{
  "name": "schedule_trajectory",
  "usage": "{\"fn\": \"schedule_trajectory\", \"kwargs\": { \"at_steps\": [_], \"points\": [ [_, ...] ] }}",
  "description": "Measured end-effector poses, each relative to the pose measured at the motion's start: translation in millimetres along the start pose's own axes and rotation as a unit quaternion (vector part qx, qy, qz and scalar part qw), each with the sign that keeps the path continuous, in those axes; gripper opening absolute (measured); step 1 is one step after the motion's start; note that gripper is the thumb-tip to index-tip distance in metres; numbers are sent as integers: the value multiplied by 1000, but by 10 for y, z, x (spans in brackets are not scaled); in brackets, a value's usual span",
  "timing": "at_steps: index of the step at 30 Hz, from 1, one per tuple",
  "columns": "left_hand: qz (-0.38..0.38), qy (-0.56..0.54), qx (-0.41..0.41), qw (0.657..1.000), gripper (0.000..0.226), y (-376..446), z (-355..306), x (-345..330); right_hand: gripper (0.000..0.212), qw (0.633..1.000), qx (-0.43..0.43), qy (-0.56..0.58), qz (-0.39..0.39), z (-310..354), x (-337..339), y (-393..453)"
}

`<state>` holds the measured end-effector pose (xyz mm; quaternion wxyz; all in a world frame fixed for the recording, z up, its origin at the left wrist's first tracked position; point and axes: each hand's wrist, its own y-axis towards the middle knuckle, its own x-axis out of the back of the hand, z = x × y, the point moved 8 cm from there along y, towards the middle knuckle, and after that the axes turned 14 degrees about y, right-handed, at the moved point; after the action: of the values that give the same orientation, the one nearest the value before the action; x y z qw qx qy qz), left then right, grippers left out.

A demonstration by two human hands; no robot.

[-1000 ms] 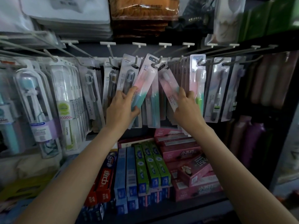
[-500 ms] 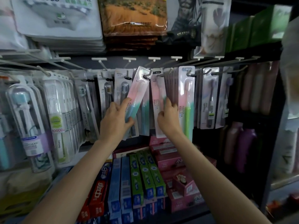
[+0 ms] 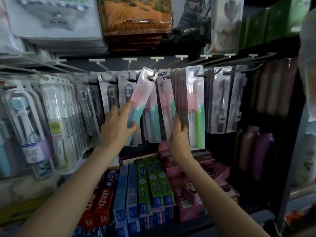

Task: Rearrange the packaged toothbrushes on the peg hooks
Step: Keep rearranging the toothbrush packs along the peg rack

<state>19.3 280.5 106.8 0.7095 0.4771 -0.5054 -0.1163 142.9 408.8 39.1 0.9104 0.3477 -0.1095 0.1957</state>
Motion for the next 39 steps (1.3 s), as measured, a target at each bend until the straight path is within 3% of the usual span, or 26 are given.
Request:
{"fn": "schedule_trajectory", "kwargs": {
  "at_steps": [2,6,10,13,17,22,29,36,39],
  "points": [
    [-5,6,-8,1000,60,7,12,37,73,1000,8,-19,-8,-26,-20,-50],
    [-9,40,-23,999,60,51,66,103,57,991,130,13,-30,194,-106,-23],
    [-5,64,-24,998,61,66,80,133,63,989,33,139,33,139,-360,233],
    [-1,60,-13,998,60,32,43,131,55,985,-26,156,63,66,-493,268],
    [9,37,3,999,59,-1,-11,69,43,992,26,117,38,154,-547,90],
    [-3,18,2,1000,57,-22,-38,56,55,988,66,126,64,335,-754,-75],
    [-15,16,-4,1000,57,-26,9,88,44,982,61,160,76,375,-772,-124],
    [28,-34,-53,998,47,-540,35,-356,60,991,11,123,55,-44,-481,-78],
    [33,-63,0,997,47,-738,188,-500,57,992,-32,116,27,-173,-313,-62]
  ]
}}
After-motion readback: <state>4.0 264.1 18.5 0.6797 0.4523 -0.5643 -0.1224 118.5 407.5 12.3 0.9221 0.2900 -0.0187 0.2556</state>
